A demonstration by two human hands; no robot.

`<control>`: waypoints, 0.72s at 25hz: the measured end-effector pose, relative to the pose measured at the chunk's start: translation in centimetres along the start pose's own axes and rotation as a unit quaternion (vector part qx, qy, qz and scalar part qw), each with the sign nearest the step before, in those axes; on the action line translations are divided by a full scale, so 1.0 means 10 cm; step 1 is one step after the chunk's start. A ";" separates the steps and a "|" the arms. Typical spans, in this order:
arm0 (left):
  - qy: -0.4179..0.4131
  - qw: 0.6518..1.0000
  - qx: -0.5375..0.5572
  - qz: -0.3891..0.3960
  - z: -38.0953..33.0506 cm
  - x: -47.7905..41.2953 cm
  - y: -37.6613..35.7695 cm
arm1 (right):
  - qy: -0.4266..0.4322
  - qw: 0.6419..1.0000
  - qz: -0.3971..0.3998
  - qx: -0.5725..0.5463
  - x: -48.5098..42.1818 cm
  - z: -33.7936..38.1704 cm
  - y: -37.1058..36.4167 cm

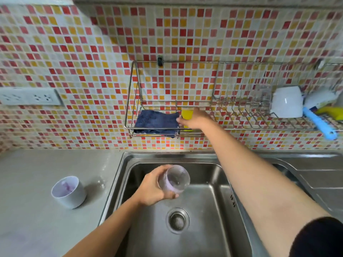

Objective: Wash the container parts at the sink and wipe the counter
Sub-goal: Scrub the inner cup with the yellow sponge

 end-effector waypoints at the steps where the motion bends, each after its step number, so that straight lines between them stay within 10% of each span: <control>1: -0.002 1.000 -0.003 -0.001 0.00 0.02 0.03 | -0.010 1.000 0.021 0.006 -0.05 -0.01 -0.02; 5: -0.017 1.000 0.007 -0.021 -0.04 0.09 0.17 | 0.010 0.998 -0.065 0.008 0.01 0.07 0.06; 10: -0.020 0.998 0.036 -0.043 -0.13 0.12 0.26 | 0.234 0.939 -0.249 -0.025 0.63 0.38 0.37; 18: -0.044 0.998 0.026 -0.031 -0.29 0.07 0.18 | 0.395 0.910 -0.043 0.122 1.77 -0.11 -0.22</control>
Point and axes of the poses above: each hand's wrist, its own x-axis away from the middle knuckle, its own y-axis out of the back of the hand, z = x × y, the point moved 5 cm from there along -x, towards the middle knuckle, and after that the axes turned 13 degrees about y, right-handed, at the moved point
